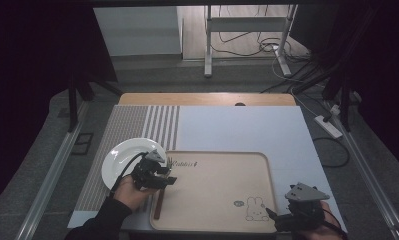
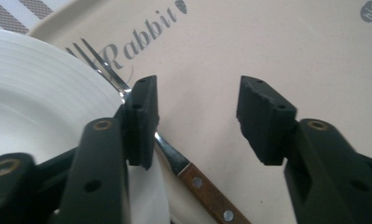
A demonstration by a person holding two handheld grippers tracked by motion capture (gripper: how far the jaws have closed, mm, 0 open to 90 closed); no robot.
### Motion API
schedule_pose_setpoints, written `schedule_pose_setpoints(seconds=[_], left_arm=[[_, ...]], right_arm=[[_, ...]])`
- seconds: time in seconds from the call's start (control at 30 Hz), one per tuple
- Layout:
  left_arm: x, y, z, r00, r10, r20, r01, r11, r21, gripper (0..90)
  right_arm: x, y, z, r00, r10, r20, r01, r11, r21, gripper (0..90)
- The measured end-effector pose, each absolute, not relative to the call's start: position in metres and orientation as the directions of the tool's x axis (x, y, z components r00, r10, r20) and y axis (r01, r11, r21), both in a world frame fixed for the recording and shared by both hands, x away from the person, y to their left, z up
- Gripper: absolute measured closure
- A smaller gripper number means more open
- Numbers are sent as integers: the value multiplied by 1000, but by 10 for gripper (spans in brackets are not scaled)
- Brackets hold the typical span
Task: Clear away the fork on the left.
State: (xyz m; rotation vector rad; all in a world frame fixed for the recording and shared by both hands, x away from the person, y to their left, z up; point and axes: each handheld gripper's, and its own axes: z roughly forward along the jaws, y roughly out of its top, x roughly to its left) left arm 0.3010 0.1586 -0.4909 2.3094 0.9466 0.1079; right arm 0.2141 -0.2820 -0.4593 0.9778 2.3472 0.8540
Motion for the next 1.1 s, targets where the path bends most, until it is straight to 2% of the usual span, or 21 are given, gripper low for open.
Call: schedule_pose_setpoints(seconds=[0.27,0.8,1.1], left_arm=[[299,165,-488,741,658,-133,585,-536,609,378],[293,190,-486,725,676,-131,592,-514,621,62],[290,204,-485,700,698,-154,612,-474,633,3]], right_arm=[[214,-282,-459,-645,745,-168,463,556,690,0],[214,-282,-459,-643,747,-169,464,555,690,0],[214,-282,-459,-638,751,-169,468,552,690,0]])
